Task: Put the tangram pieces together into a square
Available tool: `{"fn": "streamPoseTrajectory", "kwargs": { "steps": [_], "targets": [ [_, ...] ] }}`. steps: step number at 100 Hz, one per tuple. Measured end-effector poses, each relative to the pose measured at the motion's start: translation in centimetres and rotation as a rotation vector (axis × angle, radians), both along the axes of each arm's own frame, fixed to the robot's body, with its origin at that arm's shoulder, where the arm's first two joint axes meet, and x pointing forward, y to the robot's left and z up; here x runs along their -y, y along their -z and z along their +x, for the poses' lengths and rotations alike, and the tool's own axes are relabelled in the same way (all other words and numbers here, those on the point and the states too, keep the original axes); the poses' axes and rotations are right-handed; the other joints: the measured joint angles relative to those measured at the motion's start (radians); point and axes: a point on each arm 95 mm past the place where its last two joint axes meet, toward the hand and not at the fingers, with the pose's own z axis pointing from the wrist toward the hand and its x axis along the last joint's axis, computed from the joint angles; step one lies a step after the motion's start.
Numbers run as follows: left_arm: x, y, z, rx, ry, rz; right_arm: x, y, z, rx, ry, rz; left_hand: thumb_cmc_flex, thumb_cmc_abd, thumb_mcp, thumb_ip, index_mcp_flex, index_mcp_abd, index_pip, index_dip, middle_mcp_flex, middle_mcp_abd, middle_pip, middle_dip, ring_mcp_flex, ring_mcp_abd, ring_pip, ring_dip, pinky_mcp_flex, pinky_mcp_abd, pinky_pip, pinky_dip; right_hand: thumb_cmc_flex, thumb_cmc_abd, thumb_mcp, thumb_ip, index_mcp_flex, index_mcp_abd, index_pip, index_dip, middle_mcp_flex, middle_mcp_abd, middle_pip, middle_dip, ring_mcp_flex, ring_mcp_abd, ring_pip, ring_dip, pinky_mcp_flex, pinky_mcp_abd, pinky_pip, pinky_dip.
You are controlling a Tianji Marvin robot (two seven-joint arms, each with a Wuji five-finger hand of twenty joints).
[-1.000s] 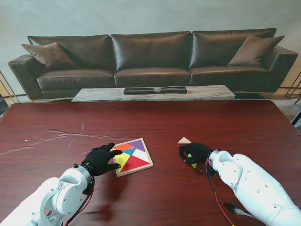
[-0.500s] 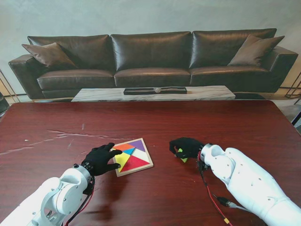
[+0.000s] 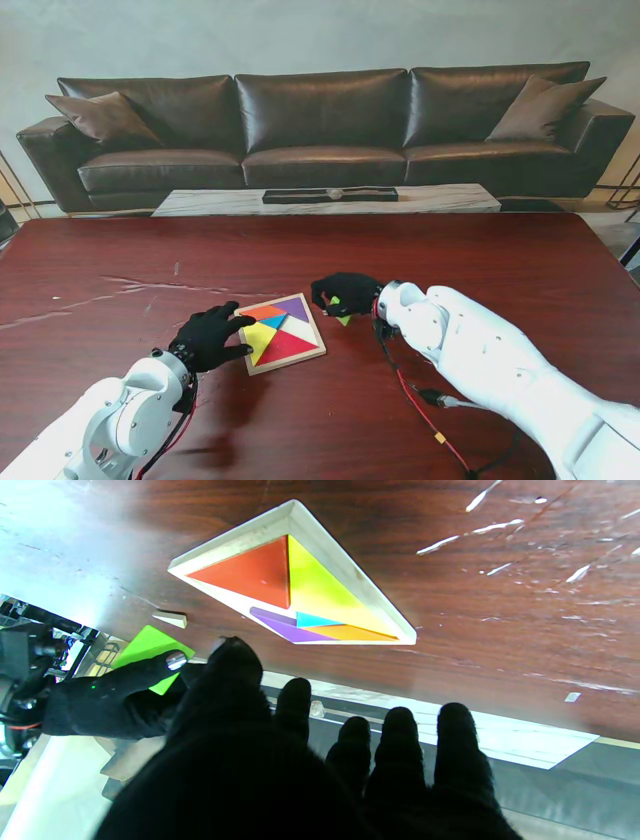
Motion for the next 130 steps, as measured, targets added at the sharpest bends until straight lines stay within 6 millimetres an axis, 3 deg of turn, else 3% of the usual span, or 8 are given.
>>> {"fn": "streamPoseTrajectory", "kwargs": {
  "steps": [34,76,93,104,130],
  "targets": [
    [-0.6,0.1,-0.2,0.002,-0.02,-0.002,-4.1,0.8,0.9,-0.029,-0.052,0.039,0.0,0.0,0.0,0.0,0.0,0.0,0.0,0.0,0.0,0.0,0.0,0.0,0.0,-0.003,0.0,0.0,0.0,0.0,0.0,0.0,0.003,0.022,-0.023,0.0,-0.028,-0.004,-0.003,0.0,-0.039,0.002,-0.002,0.006,-0.037,0.009,-0.028,-0.012,-0.079,0.01,-0.006,0.0],
    [-0.9,0.2,-0.1,-0.006,-0.034,-0.005,-6.3,2.3,0.6,-0.085,-0.088,0.083,0.012,0.0,-0.009,0.0,0.0,0.0,0.0,0.0,0.0,0.0,0.0,0.0,0.0,-0.004,0.0,0.0,0.0,0.0,0.0,0.0,0.011,0.024,-0.045,0.0,-0.027,-0.005,-0.001,-0.032,-0.074,0.011,-0.008,0.014,-0.073,0.013,-0.058,-0.012,-0.125,0.027,-0.006,0.0],
    [-0.9,0.2,-0.1,-0.007,-0.036,-0.006,-6.4,2.6,0.6,-0.095,-0.1,0.073,0.012,0.0,-0.016,0.0,0.0,-0.001,0.0,0.0,0.0,0.0,0.0,0.0,0.0,-0.007,0.0,0.0,0.0,0.0,0.0,0.0,0.012,0.036,-0.057,0.0,-0.051,-0.013,0.014,-0.081,-0.101,0.016,-0.01,0.014,-0.091,0.025,-0.087,-0.012,-0.201,0.071,0.013,0.018],
    [-1.0,0.2,-0.1,-0.007,-0.038,-0.008,-6.5,2.8,0.5,-0.093,-0.115,0.053,0.012,0.0,-0.016,0.0,0.0,-0.001,0.0,0.0,0.0,0.0,0.0,0.0,0.0,-0.01,0.0,0.0,0.0,0.0,0.0,0.0,0.012,0.043,-0.058,0.0,-0.054,-0.014,0.022,-0.141,-0.104,0.012,-0.016,0.014,-0.1,0.037,-0.101,-0.012,-0.257,0.098,0.029,0.096],
    [-1.1,0.2,-0.1,-0.004,-0.041,-0.01,-6.7,3.1,0.4,-0.08,-0.15,-0.008,0.012,0.0,-0.016,0.0,0.0,-0.001,0.0,0.0,0.0,0.0,0.0,0.0,0.0,-0.011,0.0,0.0,0.0,0.0,-0.007,0.0,0.012,0.053,-0.059,0.0,-0.068,-0.028,0.034,-0.245,-0.114,-0.011,-0.018,0.0,-0.118,0.062,-0.13,-0.052,-0.34,0.101,0.043,0.16]
  ]
}}
